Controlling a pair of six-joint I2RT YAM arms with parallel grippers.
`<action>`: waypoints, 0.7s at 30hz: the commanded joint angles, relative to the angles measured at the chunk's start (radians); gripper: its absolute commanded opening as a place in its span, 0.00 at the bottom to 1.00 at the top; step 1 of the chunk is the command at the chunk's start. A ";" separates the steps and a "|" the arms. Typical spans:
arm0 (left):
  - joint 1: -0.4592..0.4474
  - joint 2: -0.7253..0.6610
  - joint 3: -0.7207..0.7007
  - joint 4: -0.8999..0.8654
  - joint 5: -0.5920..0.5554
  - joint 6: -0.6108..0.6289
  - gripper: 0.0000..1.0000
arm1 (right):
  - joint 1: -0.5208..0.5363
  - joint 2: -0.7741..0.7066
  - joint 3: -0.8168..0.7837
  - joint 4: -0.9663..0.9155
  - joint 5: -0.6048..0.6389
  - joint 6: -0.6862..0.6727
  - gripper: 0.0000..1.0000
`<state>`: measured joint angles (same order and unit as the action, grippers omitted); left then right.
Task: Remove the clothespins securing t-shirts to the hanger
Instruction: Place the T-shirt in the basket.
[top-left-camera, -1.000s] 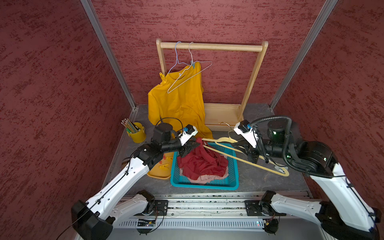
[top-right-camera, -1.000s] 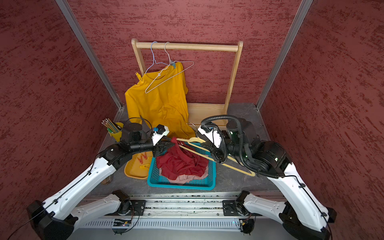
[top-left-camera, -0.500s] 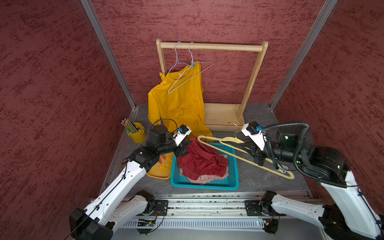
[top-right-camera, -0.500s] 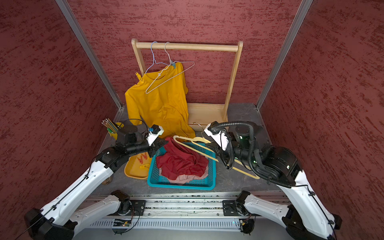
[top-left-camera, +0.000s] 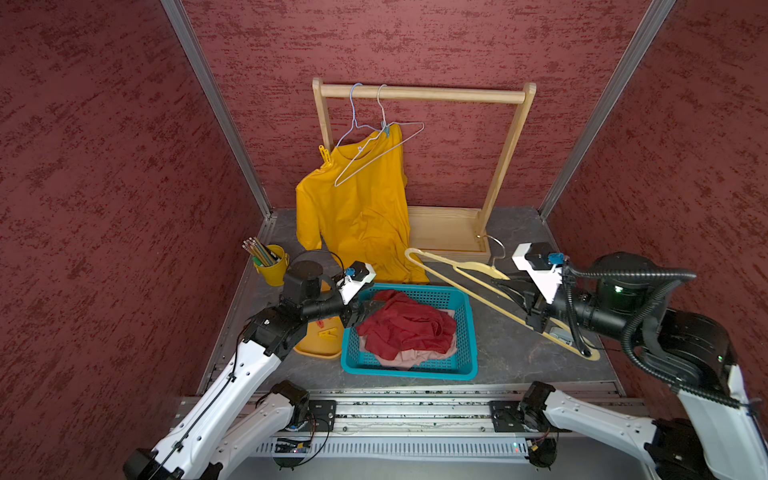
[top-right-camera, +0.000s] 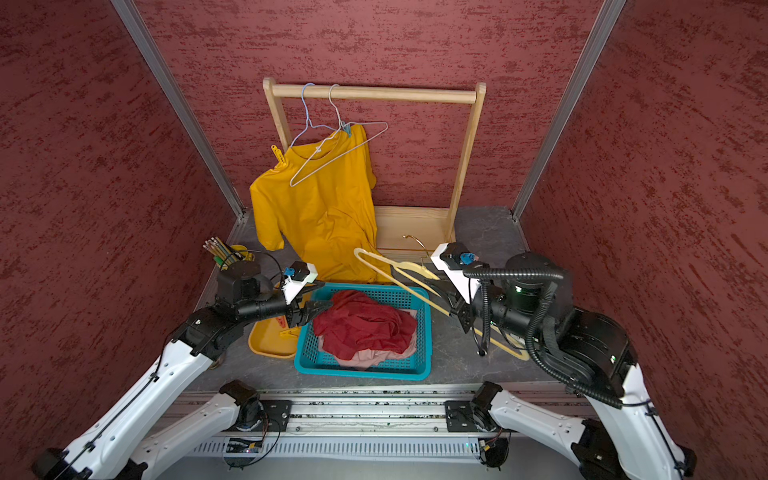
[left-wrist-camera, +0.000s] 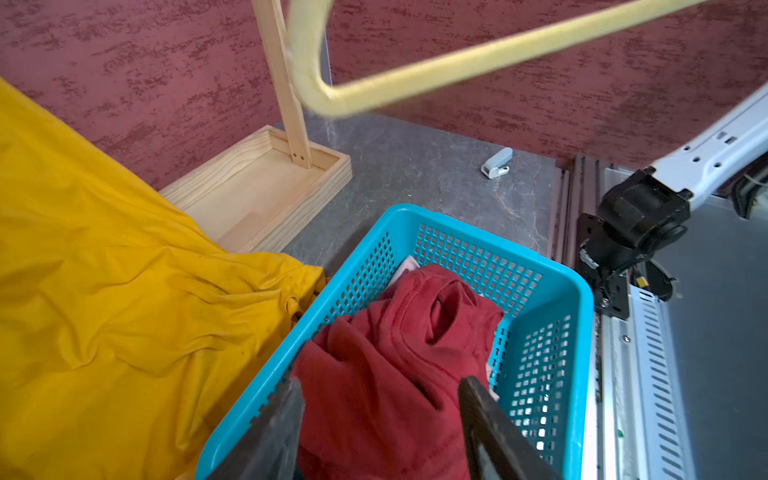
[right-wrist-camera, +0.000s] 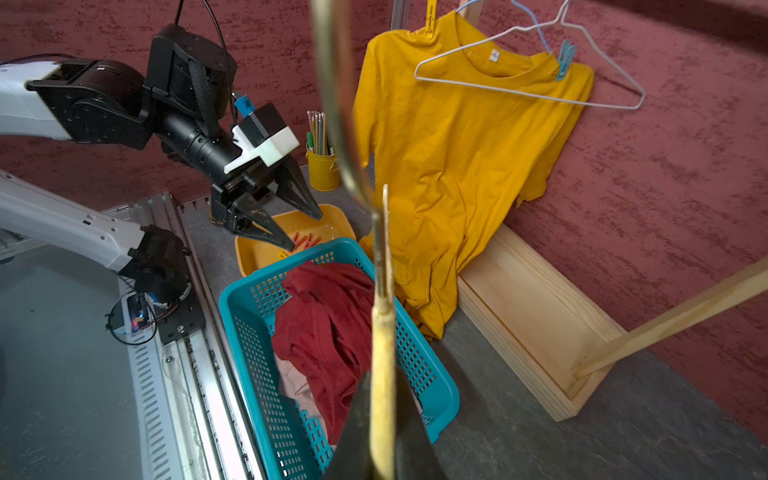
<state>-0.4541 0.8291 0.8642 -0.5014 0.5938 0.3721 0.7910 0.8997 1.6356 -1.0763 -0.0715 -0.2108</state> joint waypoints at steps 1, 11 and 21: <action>-0.004 -0.023 0.047 -0.037 0.025 0.038 0.64 | 0.005 -0.008 -0.034 0.123 0.072 -0.007 0.00; -0.009 0.015 0.154 0.049 -0.057 -0.049 0.63 | 0.005 -0.019 -0.262 0.461 0.061 0.043 0.00; -0.225 0.180 0.261 0.184 -0.187 0.003 0.60 | 0.005 0.033 -0.341 0.604 0.024 0.100 0.00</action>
<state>-0.6338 0.9867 1.0668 -0.3576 0.4889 0.3065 0.7910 0.9337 1.2900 -0.5686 -0.0193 -0.1333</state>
